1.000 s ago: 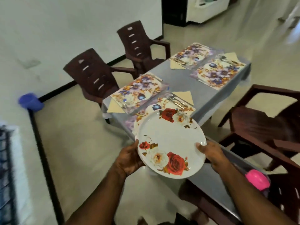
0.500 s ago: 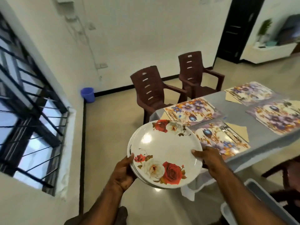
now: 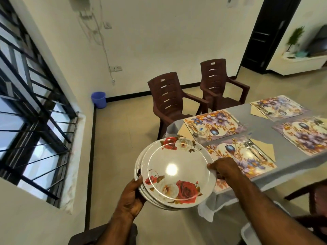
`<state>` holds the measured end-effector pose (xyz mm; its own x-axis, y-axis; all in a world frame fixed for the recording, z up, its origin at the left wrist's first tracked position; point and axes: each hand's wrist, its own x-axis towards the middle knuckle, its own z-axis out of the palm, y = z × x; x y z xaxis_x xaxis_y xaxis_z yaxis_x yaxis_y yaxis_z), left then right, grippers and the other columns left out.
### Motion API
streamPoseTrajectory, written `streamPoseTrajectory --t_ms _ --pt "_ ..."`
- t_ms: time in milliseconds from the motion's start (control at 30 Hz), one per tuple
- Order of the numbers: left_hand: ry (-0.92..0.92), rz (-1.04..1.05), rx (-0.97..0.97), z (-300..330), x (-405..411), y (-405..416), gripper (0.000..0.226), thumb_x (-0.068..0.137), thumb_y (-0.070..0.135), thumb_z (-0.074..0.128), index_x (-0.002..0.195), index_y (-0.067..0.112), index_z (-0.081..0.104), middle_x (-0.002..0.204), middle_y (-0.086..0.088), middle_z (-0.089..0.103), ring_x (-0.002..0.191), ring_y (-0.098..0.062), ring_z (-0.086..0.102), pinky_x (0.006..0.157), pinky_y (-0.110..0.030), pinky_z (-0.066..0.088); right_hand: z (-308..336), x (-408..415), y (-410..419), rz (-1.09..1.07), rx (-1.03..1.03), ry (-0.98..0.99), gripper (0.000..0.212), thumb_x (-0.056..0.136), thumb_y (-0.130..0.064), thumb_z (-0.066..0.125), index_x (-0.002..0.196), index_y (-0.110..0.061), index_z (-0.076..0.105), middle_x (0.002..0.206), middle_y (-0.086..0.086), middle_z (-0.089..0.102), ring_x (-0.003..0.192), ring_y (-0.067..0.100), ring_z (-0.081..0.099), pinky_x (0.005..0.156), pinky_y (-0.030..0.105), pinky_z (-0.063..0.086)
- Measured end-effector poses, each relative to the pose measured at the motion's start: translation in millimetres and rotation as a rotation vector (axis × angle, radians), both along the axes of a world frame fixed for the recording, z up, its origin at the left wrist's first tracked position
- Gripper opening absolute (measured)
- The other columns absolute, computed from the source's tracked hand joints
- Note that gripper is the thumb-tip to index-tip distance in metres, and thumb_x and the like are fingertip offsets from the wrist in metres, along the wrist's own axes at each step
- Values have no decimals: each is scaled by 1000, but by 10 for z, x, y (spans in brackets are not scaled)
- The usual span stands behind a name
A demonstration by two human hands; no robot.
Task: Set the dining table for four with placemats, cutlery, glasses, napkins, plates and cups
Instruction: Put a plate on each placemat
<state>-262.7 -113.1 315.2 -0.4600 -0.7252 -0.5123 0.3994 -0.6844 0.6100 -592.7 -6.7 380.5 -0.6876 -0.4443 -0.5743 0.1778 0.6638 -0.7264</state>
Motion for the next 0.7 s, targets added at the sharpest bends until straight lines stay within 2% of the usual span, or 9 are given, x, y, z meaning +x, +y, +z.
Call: streamPoseTrajectory --t_ms 100,200,267,333,400,467,567,700 --pt "-13 4 -16 -28 10 -34 35 97 11 61 128 -4 69 130 -33 67 117 -50 68 103 -69 50 -20 -6 -28 53 54 -25 23 89 -3 79 106 0 64 103 20 70 89 33 71 67 39 62" --pt "-25 6 -4 -54 15 -88 27 100 13 59 115 0 78 126 -31 69 116 -49 68 106 -71 46 -40 -13 -22 49 28 -74 29 88 -8 80 112 -3 64 107 18 70 94 34 71 75 40 62" --pt "-37 22 7 -32 11 -117 25 103 12 57 111 0 77 120 -29 73 103 -44 75 99 -67 53 -32 -14 -21 42 24 -93 36 87 -20 85 111 -3 64 104 17 72 88 30 71 73 38 61" --pt "-60 36 5 -19 0 -181 23 104 12 57 113 1 75 115 -27 75 95 -41 77 104 -65 52 -11 -17 -30 86 41 -92 38 87 -25 86 110 -3 66 99 15 74 78 26 70 65 33 58" --pt "-76 44 -2 10 -19 -270 23 103 13 58 115 1 74 117 -27 74 96 -41 76 107 -67 47 19 -19 -24 127 39 -120 35 90 -25 83 112 -4 66 96 13 74 71 22 67 57 29 55" --pt "-77 44 -22 61 -72 -370 24 103 12 59 118 1 73 117 -27 74 97 -42 76 97 -68 54 48 -59 -11 156 25 -129 30 92 -22 80 114 -6 65 98 14 74 70 20 66 56 28 54" --pt "-74 55 -32 174 -251 -511 29 102 11 58 126 -2 69 114 -25 76 92 -38 77 78 -56 65 102 -196 16 139 -1 -149 25 94 -15 76 114 -6 64 100 16 75 73 23 67 63 31 56" --pt "-64 34 -59 300 -710 -727 38 100 11 59 135 -3 64 127 -27 70 98 -37 76 75 -50 65 192 -564 126 34 -88 -207 25 93 -8 74 115 -4 65 100 18 78 84 30 72 70 38 60"
